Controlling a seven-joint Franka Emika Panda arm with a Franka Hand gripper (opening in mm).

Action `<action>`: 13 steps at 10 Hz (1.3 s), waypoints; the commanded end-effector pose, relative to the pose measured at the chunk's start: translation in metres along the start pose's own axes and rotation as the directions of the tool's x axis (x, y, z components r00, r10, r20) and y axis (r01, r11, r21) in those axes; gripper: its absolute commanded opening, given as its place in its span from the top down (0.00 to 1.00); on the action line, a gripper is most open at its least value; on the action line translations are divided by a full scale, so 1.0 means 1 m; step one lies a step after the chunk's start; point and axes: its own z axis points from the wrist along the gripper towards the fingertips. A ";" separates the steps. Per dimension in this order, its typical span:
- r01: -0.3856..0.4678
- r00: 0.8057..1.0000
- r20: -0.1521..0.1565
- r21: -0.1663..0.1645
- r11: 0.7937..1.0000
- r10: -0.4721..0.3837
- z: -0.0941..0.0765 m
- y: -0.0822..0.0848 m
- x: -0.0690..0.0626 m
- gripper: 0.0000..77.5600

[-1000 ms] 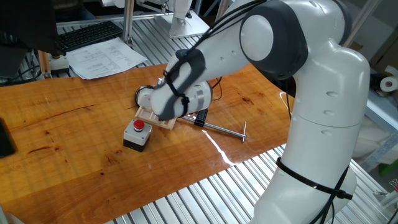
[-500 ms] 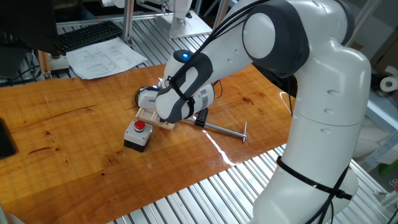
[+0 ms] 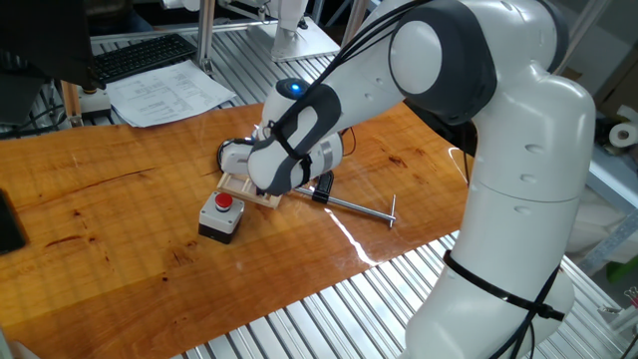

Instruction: Close a sliding window

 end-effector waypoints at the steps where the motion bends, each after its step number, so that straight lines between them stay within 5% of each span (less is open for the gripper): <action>1: -0.008 0.999 -0.037 0.020 1.000 0.009 -0.010 0.001 -0.001 1.00; 5: -0.008 0.999 -0.045 0.017 1.000 0.009 -0.014 0.003 -0.003 1.00; 9: -0.033 0.997 -0.065 -0.040 0.999 0.030 -0.019 0.006 -0.006 1.00; 13: -0.060 0.996 -0.065 -0.057 0.997 0.057 -0.021 0.021 -0.013 1.00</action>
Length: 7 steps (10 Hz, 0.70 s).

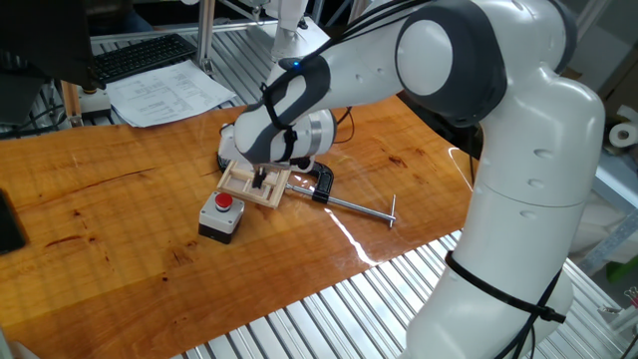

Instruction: Close a sliding window

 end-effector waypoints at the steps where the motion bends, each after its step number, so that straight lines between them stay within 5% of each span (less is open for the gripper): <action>1: -0.017 1.000 0.006 -0.010 1.000 0.018 -0.003 0.016 -0.008 1.00; 7: -0.031 1.000 0.001 -0.038 0.999 0.031 -0.003 0.030 -0.019 1.00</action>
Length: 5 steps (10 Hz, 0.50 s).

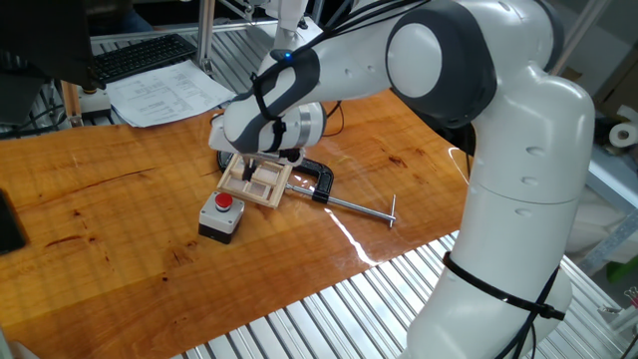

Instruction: Close a sliding window

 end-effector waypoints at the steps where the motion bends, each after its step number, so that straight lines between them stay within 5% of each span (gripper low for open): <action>1: -0.002 1.000 0.009 -0.016 1.000 0.002 0.003 0.004 -0.004 1.00; 5: -0.017 1.000 0.019 -0.036 0.999 0.018 0.011 0.010 -0.004 1.00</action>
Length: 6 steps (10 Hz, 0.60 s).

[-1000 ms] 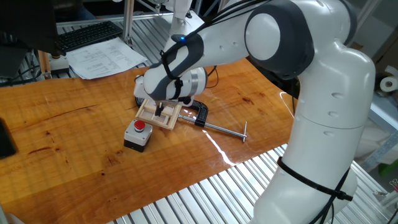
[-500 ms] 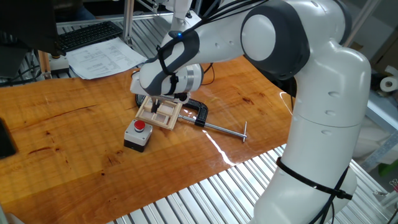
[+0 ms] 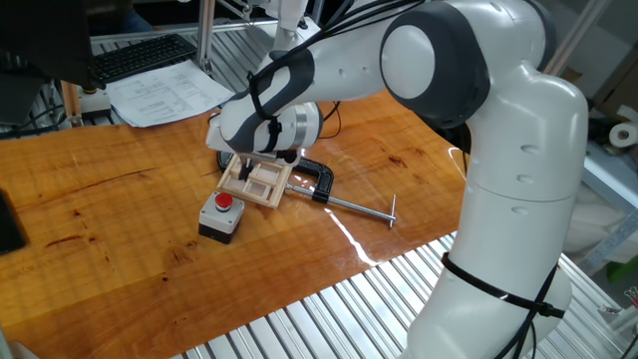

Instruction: Close a sliding window

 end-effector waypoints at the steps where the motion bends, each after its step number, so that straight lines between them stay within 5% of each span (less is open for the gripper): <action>1: -0.020 1.000 0.012 -0.016 1.000 0.020 0.005 0.007 0.001 1.00; 6: -0.015 0.999 0.029 -0.031 0.999 0.016 0.015 0.006 0.001 1.00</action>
